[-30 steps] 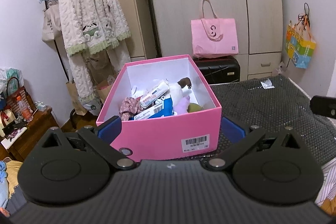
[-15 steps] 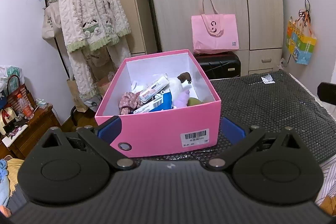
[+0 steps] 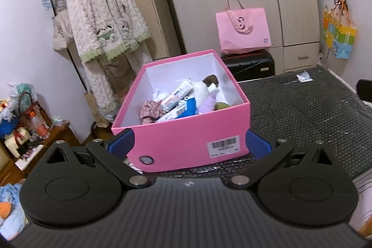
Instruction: Organize soft objects
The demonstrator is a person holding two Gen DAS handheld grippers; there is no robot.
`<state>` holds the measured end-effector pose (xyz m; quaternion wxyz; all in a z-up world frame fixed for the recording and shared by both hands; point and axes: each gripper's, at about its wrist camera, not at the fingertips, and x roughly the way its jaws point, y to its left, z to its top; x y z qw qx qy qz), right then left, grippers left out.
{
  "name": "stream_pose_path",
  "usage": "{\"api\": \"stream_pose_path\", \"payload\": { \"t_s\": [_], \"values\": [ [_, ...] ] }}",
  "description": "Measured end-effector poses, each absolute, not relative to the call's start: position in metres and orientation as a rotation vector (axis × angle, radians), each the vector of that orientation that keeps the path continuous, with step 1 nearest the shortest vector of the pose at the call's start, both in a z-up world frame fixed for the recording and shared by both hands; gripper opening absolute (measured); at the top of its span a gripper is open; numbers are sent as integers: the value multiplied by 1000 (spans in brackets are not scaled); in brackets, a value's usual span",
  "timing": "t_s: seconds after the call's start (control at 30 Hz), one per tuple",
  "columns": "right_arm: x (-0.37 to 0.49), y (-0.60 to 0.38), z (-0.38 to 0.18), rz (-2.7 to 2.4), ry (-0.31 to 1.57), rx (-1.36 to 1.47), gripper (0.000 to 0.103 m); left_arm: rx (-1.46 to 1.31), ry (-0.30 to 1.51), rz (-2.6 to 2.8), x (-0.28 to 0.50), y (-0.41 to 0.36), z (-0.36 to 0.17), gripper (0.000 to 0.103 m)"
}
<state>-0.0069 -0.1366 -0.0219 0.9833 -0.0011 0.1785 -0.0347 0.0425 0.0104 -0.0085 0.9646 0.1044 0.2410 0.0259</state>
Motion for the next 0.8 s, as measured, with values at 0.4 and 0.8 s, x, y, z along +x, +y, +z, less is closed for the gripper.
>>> {"api": "stream_pose_path", "payload": {
  "t_s": [0.4, 0.8],
  "values": [
    [-4, -140, -26, -94, 369, 4, 103, 147, 458, 42, 41, 16, -7, 103],
    [-4, -141, -27, -108, 372, -4, 103, 116, 432, 72, 39, 23, -6, 103]
  ]
}}
